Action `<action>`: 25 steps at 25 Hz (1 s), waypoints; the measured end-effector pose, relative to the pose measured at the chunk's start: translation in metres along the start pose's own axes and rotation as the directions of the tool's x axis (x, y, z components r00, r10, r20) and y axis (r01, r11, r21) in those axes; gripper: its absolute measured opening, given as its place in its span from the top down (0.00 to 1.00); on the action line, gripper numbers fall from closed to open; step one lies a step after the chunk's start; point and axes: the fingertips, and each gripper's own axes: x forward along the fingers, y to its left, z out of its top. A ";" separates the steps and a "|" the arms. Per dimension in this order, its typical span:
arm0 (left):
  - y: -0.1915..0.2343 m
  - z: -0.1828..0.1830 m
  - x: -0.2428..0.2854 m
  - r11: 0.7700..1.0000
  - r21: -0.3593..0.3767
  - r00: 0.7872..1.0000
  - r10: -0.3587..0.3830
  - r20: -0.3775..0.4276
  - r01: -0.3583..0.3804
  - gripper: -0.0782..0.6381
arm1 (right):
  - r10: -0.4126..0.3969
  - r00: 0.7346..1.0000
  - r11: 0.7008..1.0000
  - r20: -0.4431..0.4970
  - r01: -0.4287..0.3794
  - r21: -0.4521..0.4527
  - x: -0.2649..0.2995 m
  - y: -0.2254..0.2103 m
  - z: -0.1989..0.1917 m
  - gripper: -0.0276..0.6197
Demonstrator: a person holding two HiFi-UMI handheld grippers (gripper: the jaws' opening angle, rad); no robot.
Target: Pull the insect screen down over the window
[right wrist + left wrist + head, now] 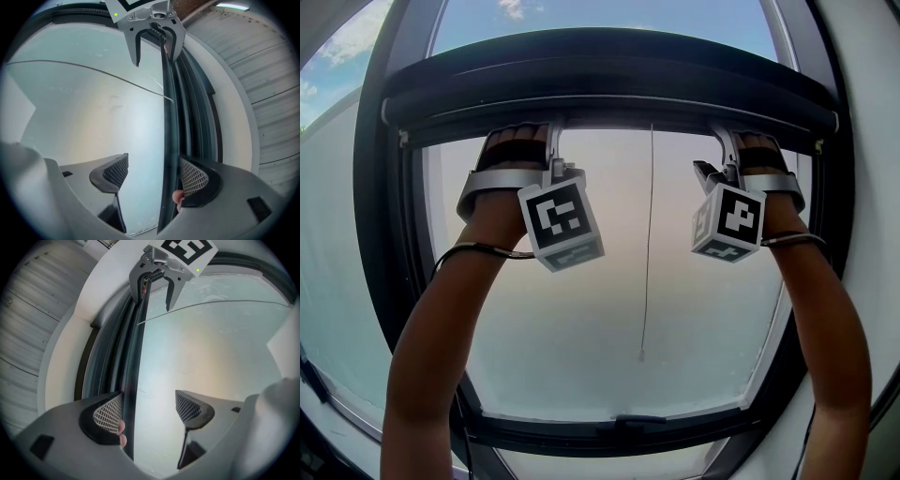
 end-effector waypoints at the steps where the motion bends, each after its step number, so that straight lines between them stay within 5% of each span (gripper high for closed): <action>1: -0.001 0.000 -0.001 1.000 0.001 1.000 -0.005 0.000 0.005 0.42 | 0.006 1.000 1.000 -0.005 -0.006 -0.001 -0.001 0.001 0.000 0.47; 25: -0.080 0.000 -0.054 0.997 0.012 0.997 -0.073 0.005 0.073 0.42 | 0.114 0.992 0.993 -0.048 -0.112 0.038 -0.059 0.083 0.008 0.47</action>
